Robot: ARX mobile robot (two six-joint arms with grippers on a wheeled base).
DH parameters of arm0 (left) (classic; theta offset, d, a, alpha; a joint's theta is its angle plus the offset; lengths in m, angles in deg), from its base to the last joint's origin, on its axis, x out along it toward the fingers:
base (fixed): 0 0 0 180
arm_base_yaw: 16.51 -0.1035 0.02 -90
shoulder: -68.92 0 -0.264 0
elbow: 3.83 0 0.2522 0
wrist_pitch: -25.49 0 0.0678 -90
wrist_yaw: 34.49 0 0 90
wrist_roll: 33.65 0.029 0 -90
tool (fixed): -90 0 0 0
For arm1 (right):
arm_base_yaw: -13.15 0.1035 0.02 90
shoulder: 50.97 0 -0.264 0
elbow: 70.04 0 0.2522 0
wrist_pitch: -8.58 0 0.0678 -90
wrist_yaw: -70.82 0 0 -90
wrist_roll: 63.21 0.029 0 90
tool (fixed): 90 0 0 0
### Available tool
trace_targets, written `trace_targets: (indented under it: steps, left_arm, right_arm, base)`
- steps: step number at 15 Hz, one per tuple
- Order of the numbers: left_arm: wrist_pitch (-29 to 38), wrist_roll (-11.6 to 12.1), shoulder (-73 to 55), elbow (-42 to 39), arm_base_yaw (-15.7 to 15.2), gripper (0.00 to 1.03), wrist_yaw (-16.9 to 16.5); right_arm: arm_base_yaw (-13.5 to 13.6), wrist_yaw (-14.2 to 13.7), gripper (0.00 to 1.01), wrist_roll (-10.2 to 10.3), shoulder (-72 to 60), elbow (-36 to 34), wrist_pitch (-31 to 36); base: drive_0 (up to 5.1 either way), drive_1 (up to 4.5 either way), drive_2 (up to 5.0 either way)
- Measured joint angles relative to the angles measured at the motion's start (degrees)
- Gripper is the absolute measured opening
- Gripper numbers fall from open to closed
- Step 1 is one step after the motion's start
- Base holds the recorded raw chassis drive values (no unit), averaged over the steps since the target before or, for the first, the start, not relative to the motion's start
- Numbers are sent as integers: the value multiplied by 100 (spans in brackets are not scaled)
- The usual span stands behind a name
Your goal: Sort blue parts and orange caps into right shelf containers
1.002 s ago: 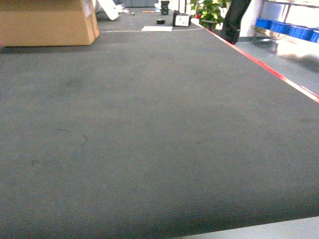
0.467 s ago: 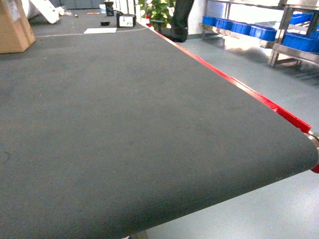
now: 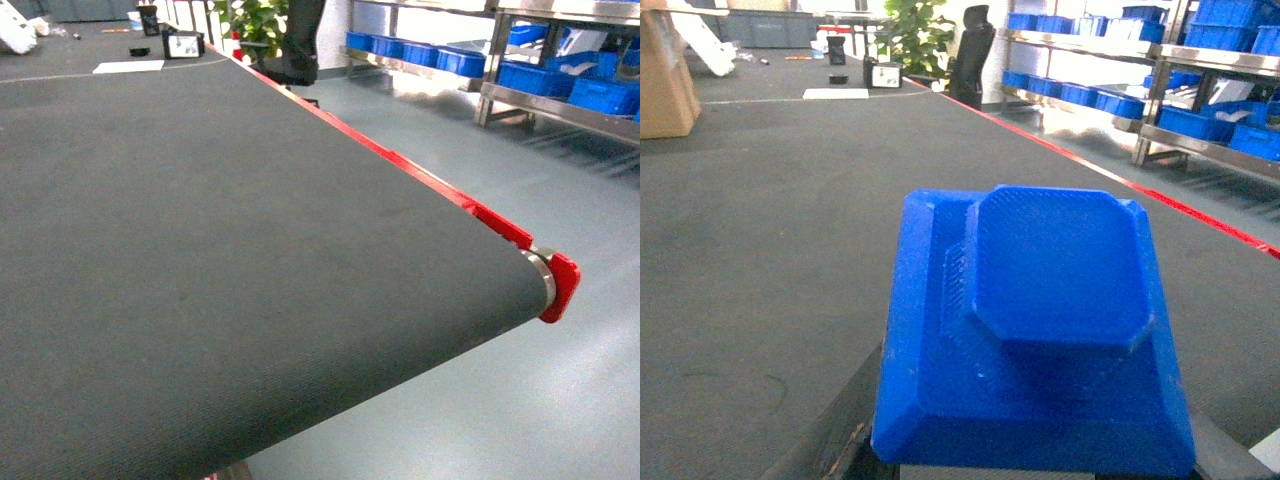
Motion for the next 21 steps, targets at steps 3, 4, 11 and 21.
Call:
trace_targets:
  steps: [3, 4, 11, 21]
  left_arm:
    - [0, 0, 0, 0, 0, 44, 2]
    - [0, -2, 0, 0, 0, 44, 2]
    - [0, 0, 0, 0, 0, 44, 0]
    - [0, -2, 0, 0, 0, 44, 2]
  right_arm:
    - [0, 0, 45, 0, 0, 0, 0]
    - [0, 0, 45, 0, 0, 0, 0]
    - [0, 0, 45, 0, 0, 0, 0]
    - [0, 0, 45, 0, 0, 0, 0]
  base:
    - [-156, -156, -156]
    - [-156, -156, -156]
    - [-156, -156, -156]
    - [-157, -157, -157]
